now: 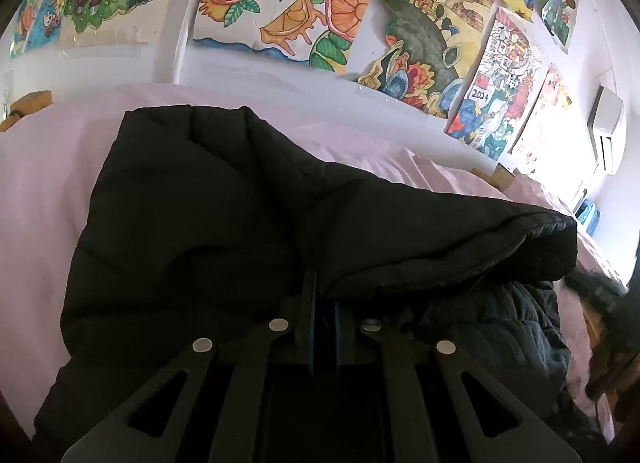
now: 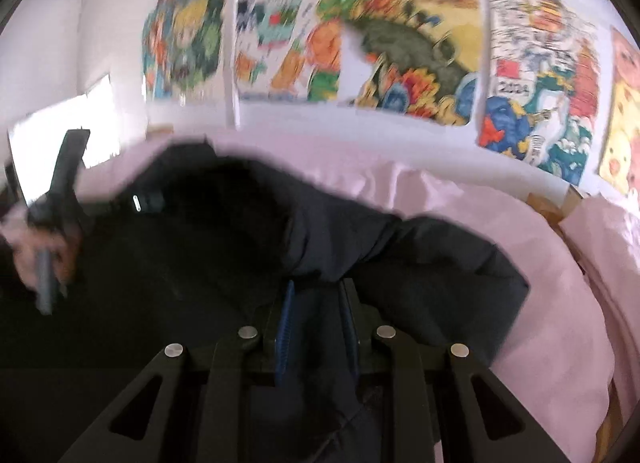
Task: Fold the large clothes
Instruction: 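Fold the collar toward the hem with the right gripper while the left holds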
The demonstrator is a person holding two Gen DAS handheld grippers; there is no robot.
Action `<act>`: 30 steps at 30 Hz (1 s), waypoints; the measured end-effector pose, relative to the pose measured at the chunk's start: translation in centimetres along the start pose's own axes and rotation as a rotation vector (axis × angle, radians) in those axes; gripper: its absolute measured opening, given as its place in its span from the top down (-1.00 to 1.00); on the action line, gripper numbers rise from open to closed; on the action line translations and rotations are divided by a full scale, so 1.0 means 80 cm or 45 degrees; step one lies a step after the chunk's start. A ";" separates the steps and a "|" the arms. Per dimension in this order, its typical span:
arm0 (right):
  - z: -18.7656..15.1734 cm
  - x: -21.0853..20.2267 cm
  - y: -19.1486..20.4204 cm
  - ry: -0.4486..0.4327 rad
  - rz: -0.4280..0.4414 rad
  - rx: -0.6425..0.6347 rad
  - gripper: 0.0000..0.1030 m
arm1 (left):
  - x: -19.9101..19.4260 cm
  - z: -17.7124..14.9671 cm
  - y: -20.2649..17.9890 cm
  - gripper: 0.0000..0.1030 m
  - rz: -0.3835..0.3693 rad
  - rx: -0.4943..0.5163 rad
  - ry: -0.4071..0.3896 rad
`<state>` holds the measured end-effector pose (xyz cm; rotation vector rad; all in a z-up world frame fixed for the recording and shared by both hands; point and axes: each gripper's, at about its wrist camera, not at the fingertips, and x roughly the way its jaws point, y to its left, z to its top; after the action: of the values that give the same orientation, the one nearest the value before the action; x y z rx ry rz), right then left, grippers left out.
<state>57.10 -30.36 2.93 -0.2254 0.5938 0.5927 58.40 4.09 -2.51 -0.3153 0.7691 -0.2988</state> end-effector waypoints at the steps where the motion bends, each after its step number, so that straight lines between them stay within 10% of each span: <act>1: 0.007 -0.010 -0.005 -0.042 0.003 0.038 0.57 | 0.000 -0.001 0.001 0.90 -0.003 0.000 0.001; 8: 0.065 0.019 -0.032 -0.100 0.085 0.424 0.57 | 0.001 -0.002 -0.004 0.90 0.027 0.031 0.007; 17: 0.036 0.067 0.013 0.105 0.059 0.217 0.57 | -0.013 -0.003 -0.010 0.84 0.038 0.121 0.013; 23: 0.006 0.069 0.032 0.138 -0.011 0.041 0.57 | -0.075 -0.016 -0.012 -0.09 0.005 0.198 -0.132; 30: -0.016 0.075 0.047 0.148 -0.076 -0.077 0.57 | -0.077 0.022 -0.040 -0.19 0.029 0.156 -0.192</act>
<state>58.36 -25.02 -1.70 -0.3351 0.6798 0.5430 55.00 3.80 3.75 -0.2104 0.6024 -0.2958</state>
